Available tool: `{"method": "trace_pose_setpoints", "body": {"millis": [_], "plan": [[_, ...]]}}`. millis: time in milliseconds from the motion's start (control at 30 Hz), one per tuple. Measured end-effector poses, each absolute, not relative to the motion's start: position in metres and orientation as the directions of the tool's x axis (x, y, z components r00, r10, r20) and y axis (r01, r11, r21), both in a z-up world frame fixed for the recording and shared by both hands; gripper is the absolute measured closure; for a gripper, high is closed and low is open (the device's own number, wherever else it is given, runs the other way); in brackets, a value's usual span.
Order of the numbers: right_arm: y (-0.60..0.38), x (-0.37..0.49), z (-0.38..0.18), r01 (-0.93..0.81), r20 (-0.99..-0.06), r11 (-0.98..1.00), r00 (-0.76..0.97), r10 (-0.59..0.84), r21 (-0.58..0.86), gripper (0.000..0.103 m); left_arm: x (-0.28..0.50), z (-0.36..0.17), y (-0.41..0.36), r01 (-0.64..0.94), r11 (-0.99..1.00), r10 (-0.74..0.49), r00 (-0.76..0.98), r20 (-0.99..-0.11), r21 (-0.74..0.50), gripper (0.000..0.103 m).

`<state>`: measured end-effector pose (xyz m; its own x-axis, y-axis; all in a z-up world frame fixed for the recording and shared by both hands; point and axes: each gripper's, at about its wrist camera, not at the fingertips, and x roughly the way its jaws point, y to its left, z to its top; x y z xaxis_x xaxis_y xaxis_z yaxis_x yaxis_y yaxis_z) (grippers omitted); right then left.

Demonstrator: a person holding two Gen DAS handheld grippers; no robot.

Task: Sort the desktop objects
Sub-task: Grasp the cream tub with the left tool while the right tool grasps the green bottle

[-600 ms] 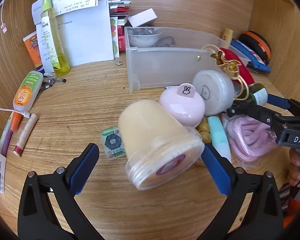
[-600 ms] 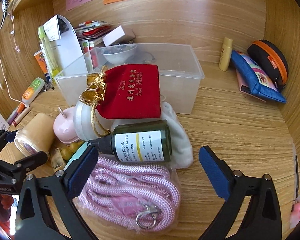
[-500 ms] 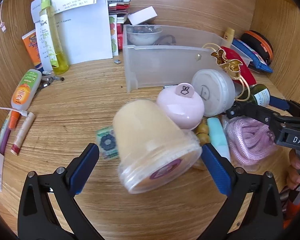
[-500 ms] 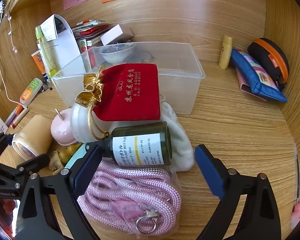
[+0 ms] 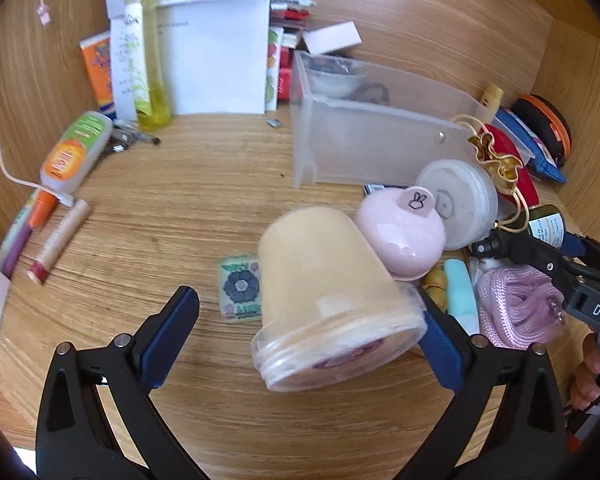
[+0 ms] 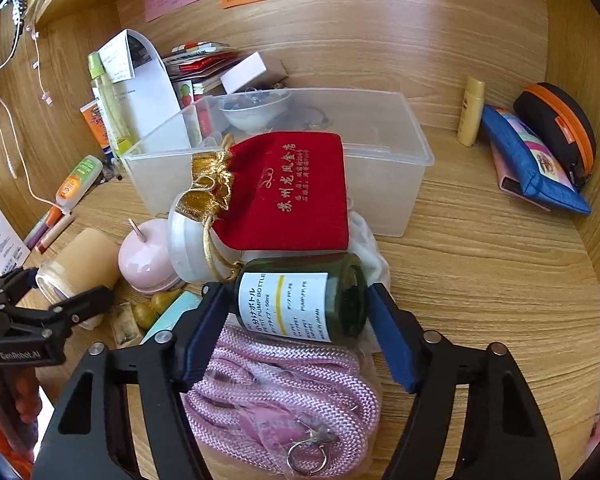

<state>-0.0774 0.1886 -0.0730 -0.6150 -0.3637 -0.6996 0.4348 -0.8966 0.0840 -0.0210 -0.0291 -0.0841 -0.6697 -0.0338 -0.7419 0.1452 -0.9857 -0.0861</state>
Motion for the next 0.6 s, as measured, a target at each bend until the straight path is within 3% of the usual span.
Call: {"method": "trace_pose_setpoints", "body": {"millis": [200, 433, 600], "plan": [[0.196, -0.075, -0.07, 0.423, -0.689, -0.901, -0.623, -0.37, 0.101, 0.041, -0.009, -0.074, -0.027, 0.177, -0.984, -0.123, -0.692, -0.711, -0.002, 0.003], [0.209, -0.069, -0.06, 0.407, -0.66, -0.907, -0.652, -0.373, 0.111, 0.041, -0.008, -0.084, -0.018, 0.169, -0.986, -0.101, -0.658, -0.746, -0.015, 0.033], [0.216, -0.062, -0.051, 0.412, -0.637, -0.903, -0.667, -0.387, 0.117, 0.041, -0.013, -0.092, -0.022, 0.195, -0.979, -0.083, -0.649, -0.756, -0.06, 0.033]]}}
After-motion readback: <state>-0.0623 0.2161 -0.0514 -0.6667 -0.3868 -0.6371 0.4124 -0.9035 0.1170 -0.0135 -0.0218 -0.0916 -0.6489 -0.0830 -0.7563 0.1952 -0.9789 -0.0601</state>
